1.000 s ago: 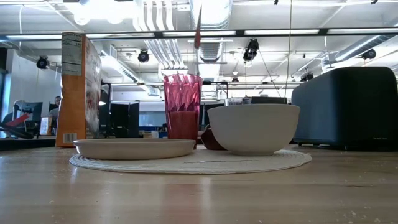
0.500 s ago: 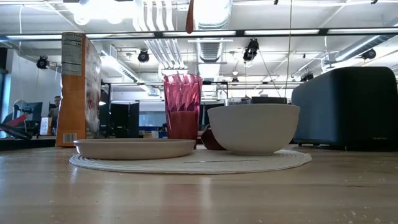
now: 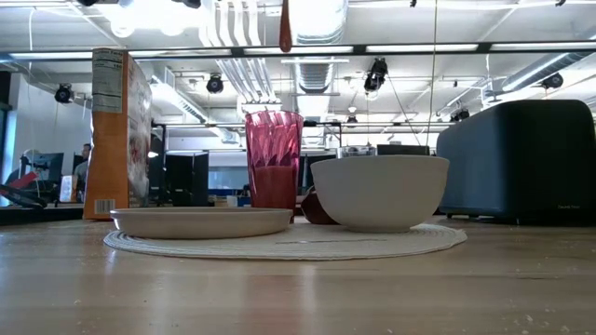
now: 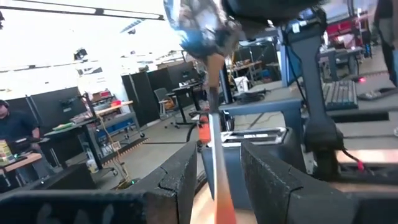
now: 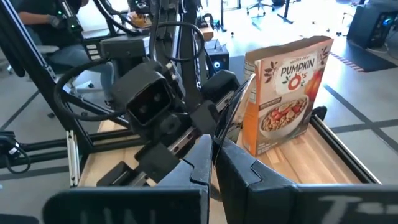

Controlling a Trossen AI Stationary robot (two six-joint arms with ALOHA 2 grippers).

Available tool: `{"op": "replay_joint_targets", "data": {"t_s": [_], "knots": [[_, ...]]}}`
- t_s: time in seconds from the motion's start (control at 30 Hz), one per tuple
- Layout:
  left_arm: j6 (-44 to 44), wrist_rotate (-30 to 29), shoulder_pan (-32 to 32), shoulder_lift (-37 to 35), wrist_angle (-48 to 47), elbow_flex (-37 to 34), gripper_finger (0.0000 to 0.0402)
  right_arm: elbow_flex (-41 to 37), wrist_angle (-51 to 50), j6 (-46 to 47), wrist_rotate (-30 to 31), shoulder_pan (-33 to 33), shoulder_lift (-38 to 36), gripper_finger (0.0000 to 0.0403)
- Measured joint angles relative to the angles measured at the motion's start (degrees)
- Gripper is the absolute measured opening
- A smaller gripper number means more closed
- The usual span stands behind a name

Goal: Arrange a breakfast setting
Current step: Put the orange spoon on the table to the right side of the white bowl

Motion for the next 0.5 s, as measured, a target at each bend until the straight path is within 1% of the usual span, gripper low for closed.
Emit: {"op": "replay_joint_targets", "data": {"t_s": [0.1, 0.27, 0.5], "knots": [[0.2, 0.0, 0.1, 0.2, 2.1, 0.0, 0.0108, 0.0, -0.1, 0.0, 0.0, 0.0, 0.0, 0.0008], [0.1, 0.1, 0.2, 0.2, 2.2, 0.0, 0.0108, 0.0, 0.0, -0.2, 0.0, 0.0, 0.0, 0.0008], [-2.4, 0.4, 0.5, 0.3, 2.4, 0.0, 0.0108, 0.0, 1.2, -0.6, 0.0, 0.0, 0.0, 0.0008]]}}
